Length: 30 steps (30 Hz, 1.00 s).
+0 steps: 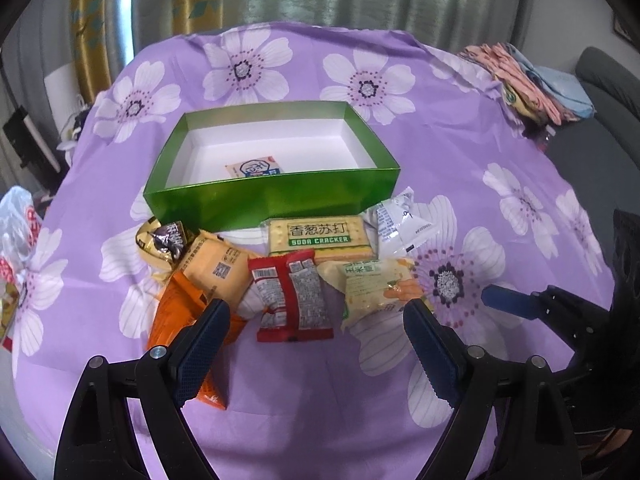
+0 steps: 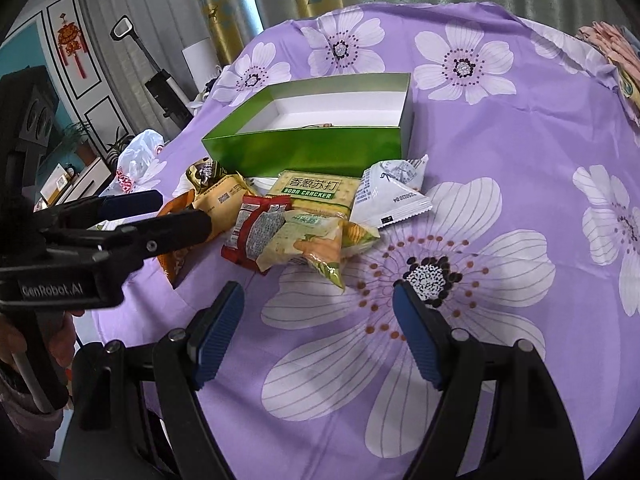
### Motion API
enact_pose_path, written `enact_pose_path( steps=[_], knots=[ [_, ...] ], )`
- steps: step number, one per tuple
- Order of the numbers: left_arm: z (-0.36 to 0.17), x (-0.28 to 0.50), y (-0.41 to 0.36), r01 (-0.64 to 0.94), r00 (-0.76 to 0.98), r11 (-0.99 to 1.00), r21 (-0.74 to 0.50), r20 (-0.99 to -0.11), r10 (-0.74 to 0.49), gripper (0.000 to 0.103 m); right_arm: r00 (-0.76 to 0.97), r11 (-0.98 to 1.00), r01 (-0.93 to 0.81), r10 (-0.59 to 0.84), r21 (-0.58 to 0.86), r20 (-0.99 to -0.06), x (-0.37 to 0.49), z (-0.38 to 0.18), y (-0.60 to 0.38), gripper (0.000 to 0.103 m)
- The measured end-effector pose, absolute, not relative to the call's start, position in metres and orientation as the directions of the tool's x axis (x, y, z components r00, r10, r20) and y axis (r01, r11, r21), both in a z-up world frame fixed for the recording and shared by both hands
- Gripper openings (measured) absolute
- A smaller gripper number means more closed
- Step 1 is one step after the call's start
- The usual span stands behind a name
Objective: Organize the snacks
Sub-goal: 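Withdraw the right gripper and move it to the yellow-green corn snack bag, then grasp the yellow-green corn snack bag with the right gripper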
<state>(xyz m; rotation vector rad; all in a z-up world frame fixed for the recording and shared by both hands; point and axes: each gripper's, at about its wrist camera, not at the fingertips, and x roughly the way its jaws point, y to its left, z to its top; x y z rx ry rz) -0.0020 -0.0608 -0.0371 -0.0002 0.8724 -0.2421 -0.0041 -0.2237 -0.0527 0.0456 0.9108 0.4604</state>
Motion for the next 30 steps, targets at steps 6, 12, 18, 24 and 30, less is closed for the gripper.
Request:
enact_pose_path(
  steps=[6, 12, 18, 24, 30],
  knots=[
    [-0.041, 0.002, -0.067, 0.223, 0.622, 0.972, -0.079, -0.756, -0.204, 0.088, 0.521, 0.899, -0.372, 0.409, 0.232, -0.749, -0.002, -0.055, -0.223, 0.077],
    [-0.056, 0.013, -0.062, 0.243, 0.565, 0.949, -0.201, -0.766, -0.307, 0.088, 0.508, 0.896, -0.381, 0.41, 0.23, -0.757, 0.003, -0.063, -0.219, 0.077],
    [-0.071, 0.022, -0.061, 0.249, 0.518, 0.931, -0.268, -0.775, -0.362, 0.088, 0.48, 0.89, -0.386, 0.418, 0.242, -0.772, 0.012, -0.076, -0.216, 0.076],
    [-0.081, 0.033, -0.066, 0.272, 0.471, 0.904, -0.33, -0.773, -0.424, 0.088, 0.466, 0.884, -0.392, 0.43, 0.256, -0.773, 0.023, -0.083, -0.213, 0.075],
    [-0.087, 0.044, -0.071, 0.285, 0.435, 0.886, -0.367, -0.774, -0.46, 0.088, 0.448, 0.877, -0.403, 0.437, 0.261, -0.78, 0.03, -0.089, -0.211, 0.068]
  ],
)
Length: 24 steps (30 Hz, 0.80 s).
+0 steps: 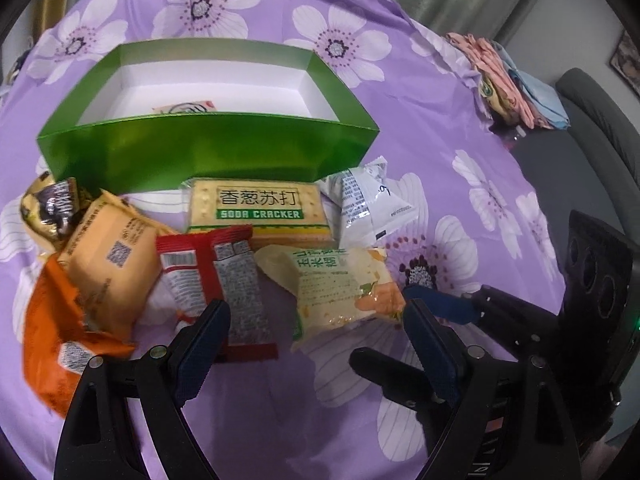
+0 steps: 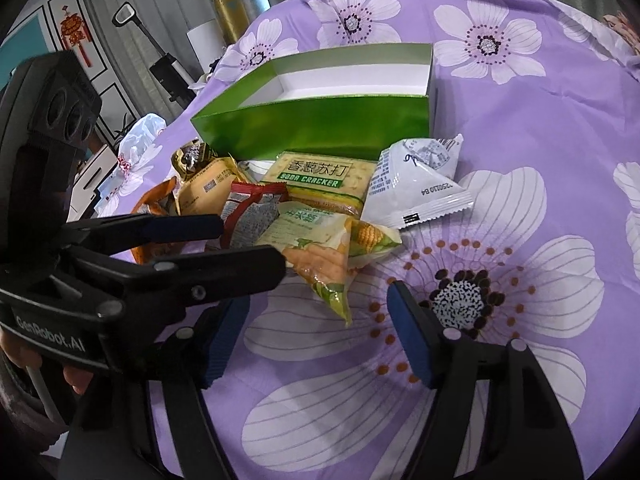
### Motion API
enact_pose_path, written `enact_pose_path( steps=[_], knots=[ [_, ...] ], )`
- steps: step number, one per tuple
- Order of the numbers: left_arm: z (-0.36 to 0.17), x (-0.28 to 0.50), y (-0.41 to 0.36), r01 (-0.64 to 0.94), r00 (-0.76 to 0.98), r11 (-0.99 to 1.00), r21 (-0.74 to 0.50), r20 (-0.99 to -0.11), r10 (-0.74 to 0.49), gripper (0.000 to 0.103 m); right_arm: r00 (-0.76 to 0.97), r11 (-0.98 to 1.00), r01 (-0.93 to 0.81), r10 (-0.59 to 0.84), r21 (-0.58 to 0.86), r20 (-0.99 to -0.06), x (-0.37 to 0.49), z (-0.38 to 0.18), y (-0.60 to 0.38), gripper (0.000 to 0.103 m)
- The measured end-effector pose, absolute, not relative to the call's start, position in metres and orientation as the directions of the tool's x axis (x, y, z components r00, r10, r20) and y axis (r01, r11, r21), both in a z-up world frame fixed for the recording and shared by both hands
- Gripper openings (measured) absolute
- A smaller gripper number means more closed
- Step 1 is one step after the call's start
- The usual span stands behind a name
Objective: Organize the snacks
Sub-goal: 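Grasp the yellow-green corn snack bag with the right gripper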
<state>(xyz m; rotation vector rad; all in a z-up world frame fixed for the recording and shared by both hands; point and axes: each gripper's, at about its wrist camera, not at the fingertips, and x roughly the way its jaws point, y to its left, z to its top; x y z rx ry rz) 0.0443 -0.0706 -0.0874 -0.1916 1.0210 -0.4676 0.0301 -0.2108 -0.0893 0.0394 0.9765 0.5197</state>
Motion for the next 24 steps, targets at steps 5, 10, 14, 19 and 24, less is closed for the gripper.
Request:
enact_pose_path(
  steps=[5, 10, 14, 19, 24],
  knots=[
    [-0.091, 0.051, -0.076, 0.301, 0.406, 0.867, -0.397, -0.77, -0.493, 0.083, 0.439, 0.874, -0.406, 0.442, 0.267, -0.782, 0.035, -0.094, -0.211, 0.059],
    [-0.1, 0.059, -0.074, 0.282, 0.356, 0.845, -0.454, -0.768, -0.532, 0.069, 0.431, 0.871, -0.409, 0.446, 0.271, -0.784, 0.039, -0.096, -0.211, 0.049],
    [-0.103, 0.061, -0.072, 0.27, 0.336, 0.828, -0.492, -0.757, -0.56, 0.059, 0.425, 0.869, -0.413, 0.449, 0.272, -0.786, 0.042, -0.098, -0.21, 0.041],
    [-0.103, 0.06, -0.076, 0.275, 0.333, 0.829, -0.487, -0.76, -0.557, 0.047, 0.419, 0.861, -0.445, 0.443, 0.246, -0.793, 0.042, -0.097, -0.204, 0.028],
    [-0.099, 0.056, -0.076, 0.284, 0.352, 0.838, -0.466, -0.762, -0.544, 0.045, 0.428, 0.863, -0.455, 0.43, 0.222, -0.795, 0.041, -0.096, -0.203, 0.02]
  ],
)
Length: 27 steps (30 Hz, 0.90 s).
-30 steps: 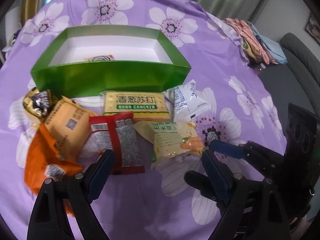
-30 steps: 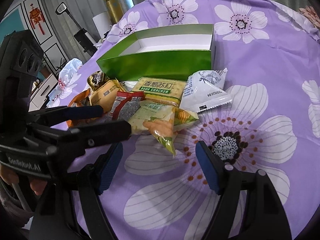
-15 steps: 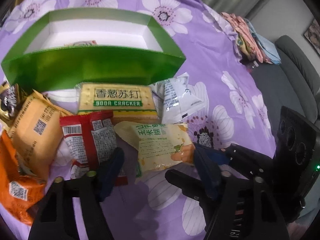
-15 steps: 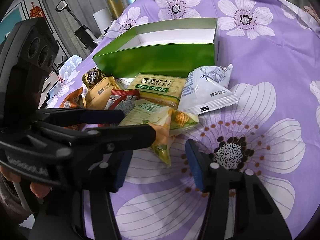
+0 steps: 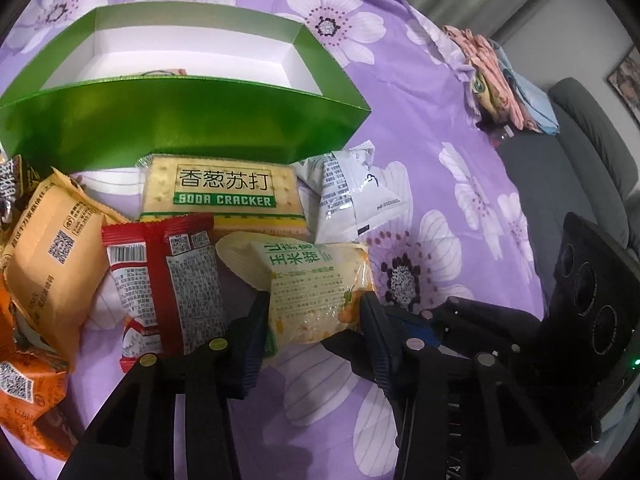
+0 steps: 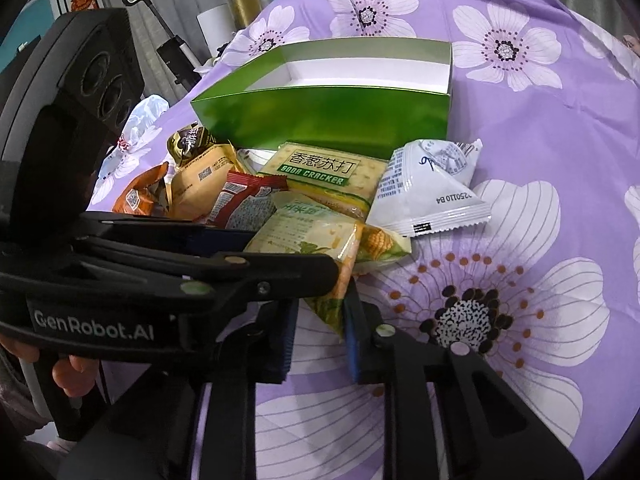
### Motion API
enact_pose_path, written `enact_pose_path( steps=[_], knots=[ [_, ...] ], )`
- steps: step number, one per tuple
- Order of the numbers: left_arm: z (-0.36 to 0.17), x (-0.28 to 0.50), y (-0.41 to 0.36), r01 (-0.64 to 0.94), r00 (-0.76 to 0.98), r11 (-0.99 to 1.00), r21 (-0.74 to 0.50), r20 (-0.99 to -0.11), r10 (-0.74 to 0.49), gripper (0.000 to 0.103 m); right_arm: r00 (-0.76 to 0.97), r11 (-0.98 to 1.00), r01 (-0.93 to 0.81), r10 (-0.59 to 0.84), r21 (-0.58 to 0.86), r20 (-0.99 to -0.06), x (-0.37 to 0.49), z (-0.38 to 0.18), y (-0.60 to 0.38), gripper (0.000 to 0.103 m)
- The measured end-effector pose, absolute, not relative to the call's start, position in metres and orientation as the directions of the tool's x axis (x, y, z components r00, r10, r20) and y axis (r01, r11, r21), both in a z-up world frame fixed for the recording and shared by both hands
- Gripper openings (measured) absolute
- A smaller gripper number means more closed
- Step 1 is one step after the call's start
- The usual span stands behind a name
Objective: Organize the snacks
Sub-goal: 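Grasp the yellow-green corn snack bag with the right gripper, then carry the corn snack bag into the green box and release it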
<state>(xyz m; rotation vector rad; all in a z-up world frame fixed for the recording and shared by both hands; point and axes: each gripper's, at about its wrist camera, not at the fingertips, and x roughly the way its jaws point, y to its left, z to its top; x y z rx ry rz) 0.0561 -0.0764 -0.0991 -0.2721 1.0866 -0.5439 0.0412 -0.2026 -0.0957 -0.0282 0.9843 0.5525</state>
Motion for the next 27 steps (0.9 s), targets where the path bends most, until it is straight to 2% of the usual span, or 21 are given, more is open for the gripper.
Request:
enact_pose_path(
  steps=[8, 27],
  knots=[
    [-0.082, 0.042, -0.077, 0.307, 0.394, 0.845, -0.438, -0.749, -0.532, 0.045, 0.455, 0.863, -0.456, 0.436, 0.218, -0.776, 0.029, -0.082, -0.202, 0.018],
    [-0.015, 0.027, -0.062, 0.352, 0.56, 0.866, -0.357, -0.66, -0.5, 0.045, 0.566, 0.845, -0.513, 0.466, 0.152, -0.68, 0.015, -0.018, -0.189, 0.018]
  ],
)
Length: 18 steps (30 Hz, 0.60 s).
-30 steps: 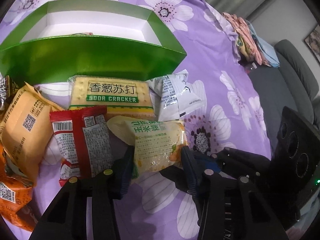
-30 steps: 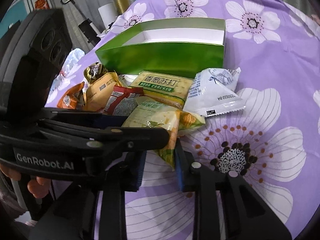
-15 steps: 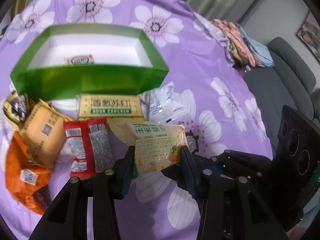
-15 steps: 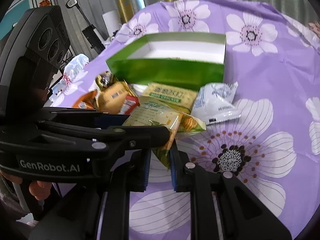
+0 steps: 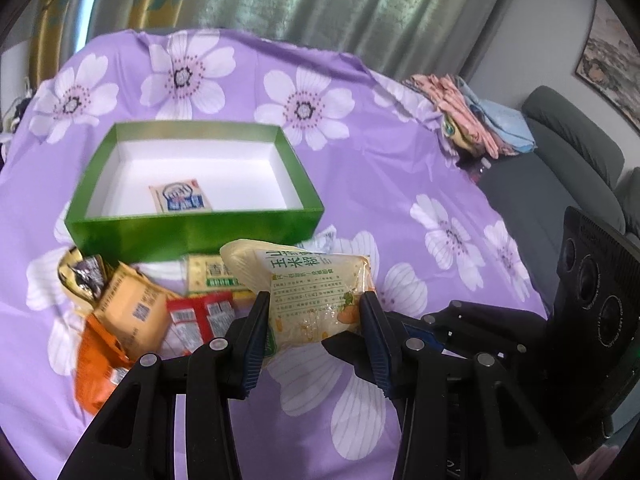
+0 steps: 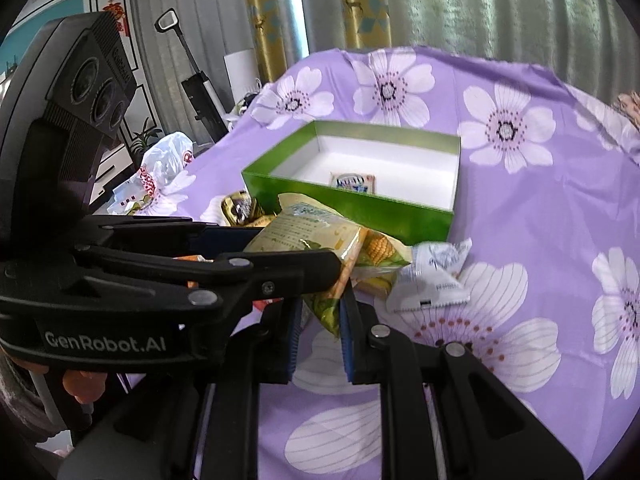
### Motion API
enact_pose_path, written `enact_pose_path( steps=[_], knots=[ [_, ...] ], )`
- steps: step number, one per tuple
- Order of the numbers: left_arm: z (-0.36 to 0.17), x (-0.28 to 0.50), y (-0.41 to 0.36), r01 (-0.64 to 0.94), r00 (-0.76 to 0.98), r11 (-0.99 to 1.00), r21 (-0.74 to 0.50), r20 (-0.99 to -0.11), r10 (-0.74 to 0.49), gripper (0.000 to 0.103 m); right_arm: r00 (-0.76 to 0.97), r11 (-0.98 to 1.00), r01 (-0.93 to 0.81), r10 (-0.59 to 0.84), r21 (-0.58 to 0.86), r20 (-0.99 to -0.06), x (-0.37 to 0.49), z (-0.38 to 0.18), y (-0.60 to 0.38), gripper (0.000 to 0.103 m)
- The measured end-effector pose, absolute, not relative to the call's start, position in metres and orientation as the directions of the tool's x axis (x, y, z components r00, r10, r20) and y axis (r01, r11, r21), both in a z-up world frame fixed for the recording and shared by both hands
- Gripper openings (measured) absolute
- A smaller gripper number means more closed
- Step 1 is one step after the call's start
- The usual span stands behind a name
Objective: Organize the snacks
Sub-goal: 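Carry the corn snack bag into the green box and release it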
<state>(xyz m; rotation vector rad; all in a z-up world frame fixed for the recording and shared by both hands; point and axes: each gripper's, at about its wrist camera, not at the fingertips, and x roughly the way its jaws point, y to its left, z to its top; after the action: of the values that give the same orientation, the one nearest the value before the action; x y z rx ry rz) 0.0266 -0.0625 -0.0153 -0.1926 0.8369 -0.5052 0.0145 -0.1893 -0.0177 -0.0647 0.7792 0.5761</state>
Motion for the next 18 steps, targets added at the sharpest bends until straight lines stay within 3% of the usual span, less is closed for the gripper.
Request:
enact_pose_path(
  steps=[18],
  knots=[
    [0.003, 0.086, -0.041, 0.304, 0.635, 0.901, -0.31, -0.639, -0.435, 0.045, 0.601, 0.835, -0.536, 0.484, 0.128, -0.636, 0.075, -0.004, -0.165, 0.018]
  ],
)
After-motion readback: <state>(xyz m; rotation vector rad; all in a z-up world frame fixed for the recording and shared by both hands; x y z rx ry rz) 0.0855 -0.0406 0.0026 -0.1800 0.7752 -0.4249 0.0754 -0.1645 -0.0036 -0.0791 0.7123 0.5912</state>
